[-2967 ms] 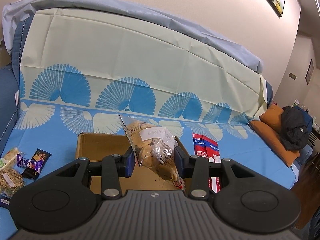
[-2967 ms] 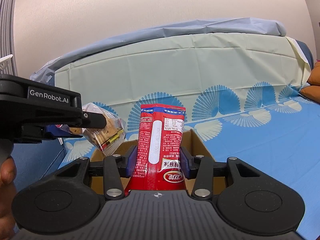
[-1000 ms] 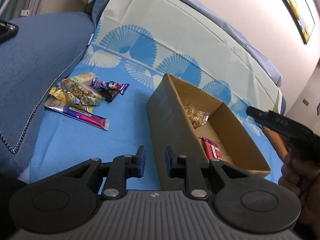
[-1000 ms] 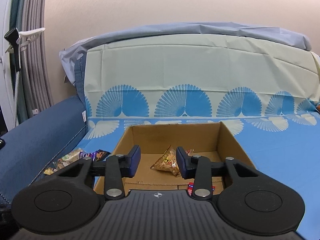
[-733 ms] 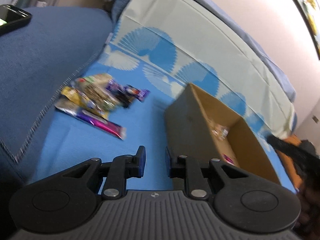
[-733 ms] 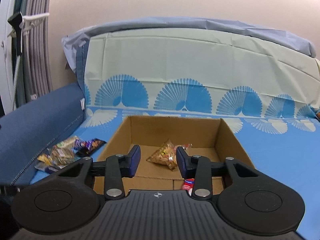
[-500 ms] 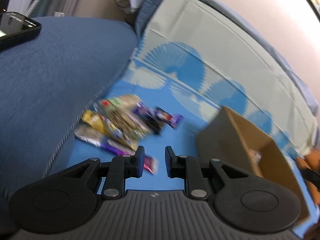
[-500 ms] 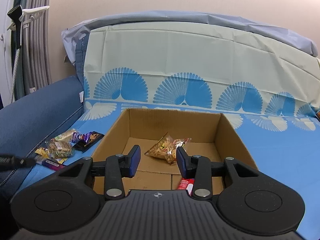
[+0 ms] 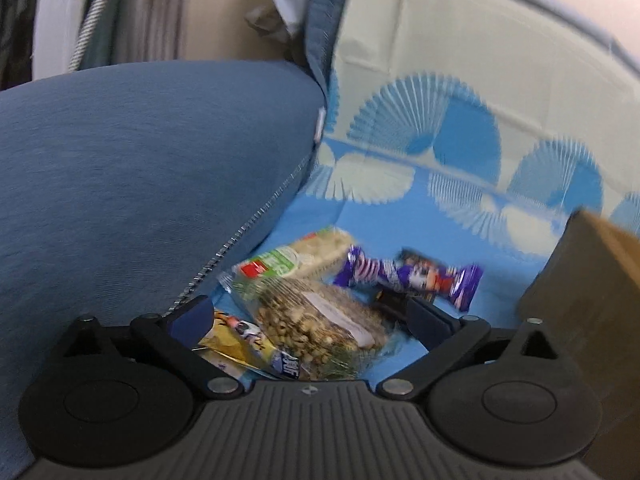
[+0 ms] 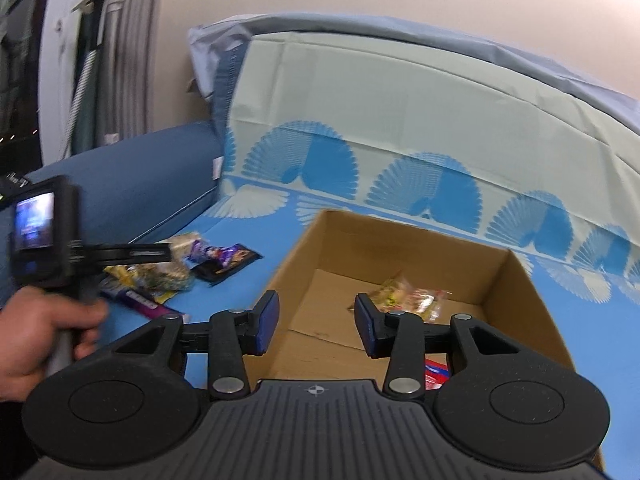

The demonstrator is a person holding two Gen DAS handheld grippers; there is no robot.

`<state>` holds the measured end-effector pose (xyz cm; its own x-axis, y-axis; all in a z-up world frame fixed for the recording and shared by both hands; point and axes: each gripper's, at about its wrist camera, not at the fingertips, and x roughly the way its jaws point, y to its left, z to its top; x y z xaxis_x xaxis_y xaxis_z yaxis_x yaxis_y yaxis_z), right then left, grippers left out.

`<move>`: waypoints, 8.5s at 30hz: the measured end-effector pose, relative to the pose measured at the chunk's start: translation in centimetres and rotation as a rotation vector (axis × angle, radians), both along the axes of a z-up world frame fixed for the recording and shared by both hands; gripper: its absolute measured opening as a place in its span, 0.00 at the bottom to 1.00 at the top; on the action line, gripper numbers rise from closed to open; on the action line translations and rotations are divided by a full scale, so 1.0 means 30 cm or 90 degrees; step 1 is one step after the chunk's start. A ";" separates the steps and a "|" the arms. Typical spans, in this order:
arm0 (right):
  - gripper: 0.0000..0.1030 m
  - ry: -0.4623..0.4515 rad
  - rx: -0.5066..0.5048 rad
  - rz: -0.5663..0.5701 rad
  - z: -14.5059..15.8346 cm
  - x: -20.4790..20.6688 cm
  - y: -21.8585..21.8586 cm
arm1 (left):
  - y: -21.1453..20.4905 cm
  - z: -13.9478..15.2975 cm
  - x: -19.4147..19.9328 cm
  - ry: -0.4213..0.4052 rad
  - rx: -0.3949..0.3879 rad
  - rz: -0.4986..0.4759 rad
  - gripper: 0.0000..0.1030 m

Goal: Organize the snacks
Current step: 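Move left tool to the round nut cake bag while right tool approaches the purple candy bar, then close right tool on the purple candy bar while left tool lowers onto the nut cake bag, then close left tool on the round nut cake bag while right tool holds the candy bar, then lift and carry the nut cake bag and candy bar over the box, then open both tools to drop the nut cake bag and candy bar into the box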

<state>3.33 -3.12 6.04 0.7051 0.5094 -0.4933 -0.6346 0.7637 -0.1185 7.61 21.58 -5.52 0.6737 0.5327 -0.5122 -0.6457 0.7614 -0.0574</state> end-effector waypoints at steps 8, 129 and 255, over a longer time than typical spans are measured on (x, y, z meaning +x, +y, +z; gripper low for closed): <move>0.51 0.034 0.018 0.010 0.015 0.043 0.078 | -0.021 -0.053 0.081 0.060 0.047 -0.022 0.99; 0.19 0.311 -0.062 0.047 -0.376 -0.097 0.292 | -0.070 -0.057 -0.287 0.205 -0.198 -0.255 0.83; 0.55 0.115 0.152 -0.287 0.006 0.162 -0.344 | -0.560 0.388 -0.159 -0.136 -0.180 -0.388 0.55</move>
<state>8.18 -13.45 6.21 0.7948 0.2880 -0.5342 -0.2312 0.9576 0.1721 2.83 4.78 6.12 0.9108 -0.1051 -0.3992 -0.0620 0.9213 -0.3839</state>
